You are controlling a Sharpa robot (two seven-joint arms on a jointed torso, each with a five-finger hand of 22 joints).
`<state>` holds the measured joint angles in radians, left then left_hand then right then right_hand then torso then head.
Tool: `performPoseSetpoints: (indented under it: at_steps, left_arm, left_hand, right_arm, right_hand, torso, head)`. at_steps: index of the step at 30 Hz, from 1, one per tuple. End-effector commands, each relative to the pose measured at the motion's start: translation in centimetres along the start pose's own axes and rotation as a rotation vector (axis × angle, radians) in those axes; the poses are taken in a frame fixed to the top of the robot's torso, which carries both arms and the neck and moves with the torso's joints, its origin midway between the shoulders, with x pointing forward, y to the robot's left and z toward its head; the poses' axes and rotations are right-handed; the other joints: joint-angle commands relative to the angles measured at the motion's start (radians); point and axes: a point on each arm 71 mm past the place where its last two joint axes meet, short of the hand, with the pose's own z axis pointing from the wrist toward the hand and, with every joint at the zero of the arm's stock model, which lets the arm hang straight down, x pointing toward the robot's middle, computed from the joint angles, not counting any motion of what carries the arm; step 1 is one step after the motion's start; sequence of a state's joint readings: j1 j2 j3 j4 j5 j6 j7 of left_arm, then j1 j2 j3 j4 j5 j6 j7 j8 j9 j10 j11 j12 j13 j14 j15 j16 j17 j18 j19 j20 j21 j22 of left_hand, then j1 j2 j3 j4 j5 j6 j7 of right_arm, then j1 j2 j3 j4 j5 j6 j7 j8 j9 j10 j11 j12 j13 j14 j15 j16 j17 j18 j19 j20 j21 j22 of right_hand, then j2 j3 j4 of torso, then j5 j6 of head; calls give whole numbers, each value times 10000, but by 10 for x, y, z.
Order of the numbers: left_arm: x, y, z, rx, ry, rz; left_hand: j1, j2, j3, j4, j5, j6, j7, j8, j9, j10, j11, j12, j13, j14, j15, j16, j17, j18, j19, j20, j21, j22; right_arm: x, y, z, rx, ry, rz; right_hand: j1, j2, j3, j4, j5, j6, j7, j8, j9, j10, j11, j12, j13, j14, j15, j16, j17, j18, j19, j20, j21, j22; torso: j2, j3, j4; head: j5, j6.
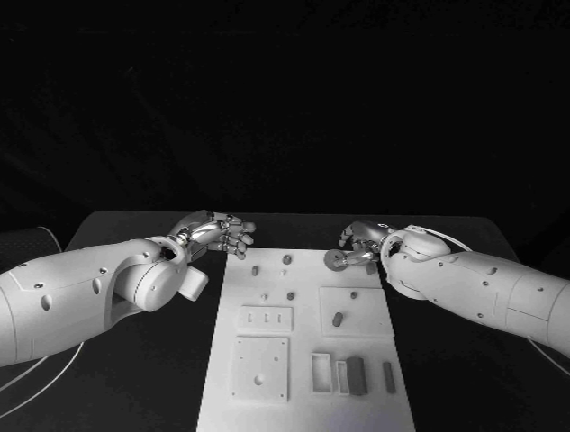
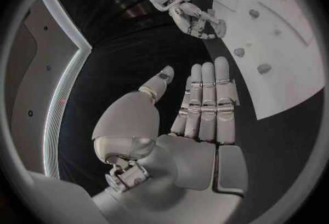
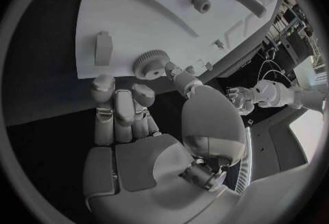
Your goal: Assemble the parts on the task board
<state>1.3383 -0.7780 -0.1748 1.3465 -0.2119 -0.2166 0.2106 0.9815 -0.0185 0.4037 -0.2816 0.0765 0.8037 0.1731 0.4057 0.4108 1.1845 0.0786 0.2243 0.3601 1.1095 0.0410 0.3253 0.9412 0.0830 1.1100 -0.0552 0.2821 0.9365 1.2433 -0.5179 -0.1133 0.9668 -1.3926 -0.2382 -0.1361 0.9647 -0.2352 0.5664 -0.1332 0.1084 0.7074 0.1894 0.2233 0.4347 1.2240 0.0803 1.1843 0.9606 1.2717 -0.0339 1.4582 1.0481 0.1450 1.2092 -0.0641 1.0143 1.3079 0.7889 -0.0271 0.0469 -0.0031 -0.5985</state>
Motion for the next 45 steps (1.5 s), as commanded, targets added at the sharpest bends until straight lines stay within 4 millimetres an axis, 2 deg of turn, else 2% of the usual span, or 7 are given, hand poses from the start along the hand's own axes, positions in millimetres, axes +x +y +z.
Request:
performPoseSetpoints:
  at_steps: [1,9,16,19,26,40,45]
  left_arm:
    - [2,-2,0,75,40,-17]
    - [2,-2,0,56,22,-10]
    - [3,-2,1,14,86,-17]
    - [4,-2,1,2,94,-18]
    - [3,-2,1,-19,72,-16]
    - [3,-2,1,-42,69,-4]
    - [2,-2,1,-48,65,0]
  left_hand:
    - [-11,-86,58,-19,18,-83,5,-57,-7,-13,45,-30,20,48,14,-27,13,92,0,-14,-41,15]
    - [-7,-89,57,-19,15,-103,16,-74,-3,-17,48,-42,27,52,13,-35,24,92,2,-15,-43,21]
    - [0,-89,58,-18,9,-87,36,-71,11,-21,53,-55,36,54,14,-46,36,92,3,-15,-47,27]
    - [-4,-89,56,-14,6,-79,43,-69,16,-23,55,-59,39,55,14,-49,40,91,3,-14,-49,29]
    - [-3,-87,56,-12,3,-60,53,-64,28,-24,58,-68,46,56,15,-58,48,92,4,-14,-52,34]
    - [-11,-91,52,-6,0,-52,59,-67,40,-28,62,-80,55,59,16,-69,60,90,4,-12,-57,40]
    - [-13,-94,51,-5,0,-54,60,-71,42,-31,64,-86,58,59,16,-73,64,91,3,-13,-59,42]
  right_arm:
    - [3,2,0,-146,251,49]
    - [2,2,0,-94,152,61]
    - [3,5,2,-85,302,12]
    - [5,4,3,-62,391,-32]
    - [5,3,3,-42,444,-114]
    - [7,3,3,-46,630,-183]
    - [7,3,3,-61,519,-171]
  right_hand:
    - [-107,36,-22,34,-74,-102,56,51,12,-64,-12,70,12,5,46,41,16,1168,-9,-83,22,197]
    - [-131,196,-72,7,-44,-60,49,104,42,-79,-17,138,27,25,43,97,82,1168,-20,-93,61,205]
    - [-153,716,-300,-296,-109,123,-2,249,93,-94,-69,205,2,35,-2,157,116,1168,-76,-98,134,208]
    - [-140,796,-336,-395,-101,153,-13,271,94,-93,-77,211,-10,32,-11,162,109,1168,-87,-96,147,206]
    - [-140,826,-379,-506,-91,190,-25,295,91,-84,-89,222,-23,55,-22,178,135,1168,-93,-92,164,203]
    - [-170,847,-416,-595,-97,249,-38,330,90,-74,-100,235,-37,65,-32,188,135,1168,-96,-83,180,198]
    - [-155,917,-403,-657,-59,313,-59,366,92,-69,-120,241,-48,80,-50,198,151,1168,-97,-83,189,195]
  torso:
    - [24,6,11]
    - [33,2,0]
    - [37,17,-11]
    - [40,18,2]
    - [20,28,1]
    - [17,31,-4]
    - [19,33,-1]
  head:
    - [47,-12]
    - [48,-20]
    - [59,-62]
    - [49,-87]
    - [61,-139]
    - [60,-155]
    - [48,-163]
